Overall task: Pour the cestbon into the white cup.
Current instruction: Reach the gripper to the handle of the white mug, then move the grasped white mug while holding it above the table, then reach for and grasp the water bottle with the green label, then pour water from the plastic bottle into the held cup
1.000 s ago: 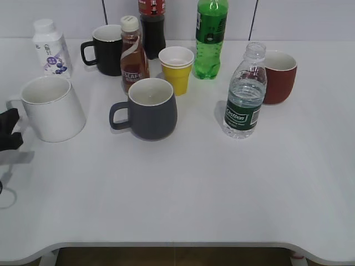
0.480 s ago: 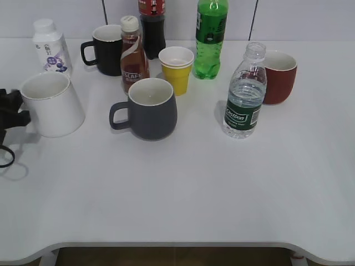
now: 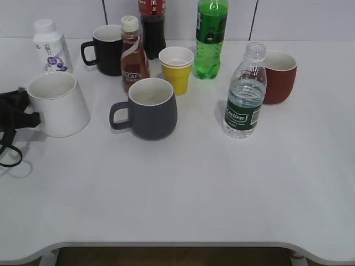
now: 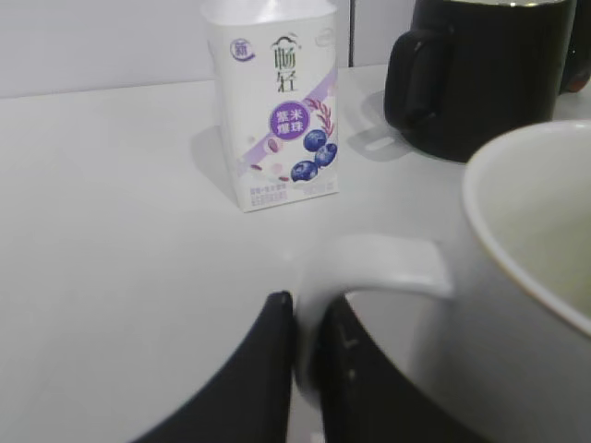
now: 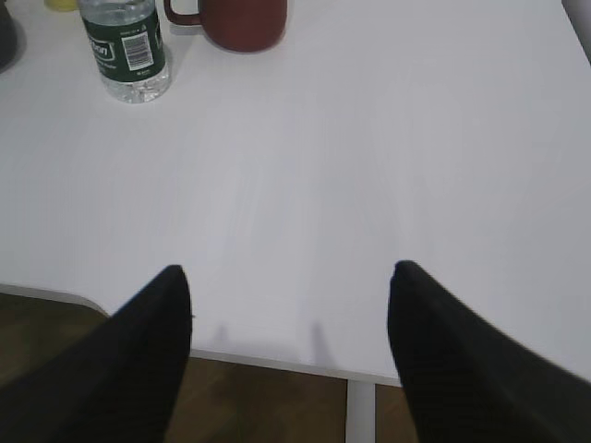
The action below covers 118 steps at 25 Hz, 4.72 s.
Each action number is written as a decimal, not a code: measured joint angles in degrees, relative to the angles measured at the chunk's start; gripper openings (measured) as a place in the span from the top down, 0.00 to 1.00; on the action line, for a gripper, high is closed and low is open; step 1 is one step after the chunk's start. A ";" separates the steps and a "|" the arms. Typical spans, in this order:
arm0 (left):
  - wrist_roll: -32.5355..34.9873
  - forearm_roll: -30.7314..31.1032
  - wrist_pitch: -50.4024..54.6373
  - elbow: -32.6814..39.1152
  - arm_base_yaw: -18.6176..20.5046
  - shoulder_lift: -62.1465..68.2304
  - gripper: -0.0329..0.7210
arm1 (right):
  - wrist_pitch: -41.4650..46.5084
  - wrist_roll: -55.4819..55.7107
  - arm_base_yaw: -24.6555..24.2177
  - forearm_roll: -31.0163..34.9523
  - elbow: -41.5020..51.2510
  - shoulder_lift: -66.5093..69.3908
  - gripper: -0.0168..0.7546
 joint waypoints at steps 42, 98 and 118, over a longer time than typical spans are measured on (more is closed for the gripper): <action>-2.91 7.58 15.34 8.05 -0.06 -33.76 0.91 | -90.36 6.21 18.08 -3.84 11.48 68.02 0.36; -7.01 6.91 42.00 -0.55 -33.61 -33.76 0.91 | -78.16 -66.97 27.98 -7.43 -21.29 90.45 0.38; -7.01 6.91 40.63 -0.55 -33.67 -33.76 0.91 | -88.81 -90.93 27.98 2.47 -21.29 90.45 0.38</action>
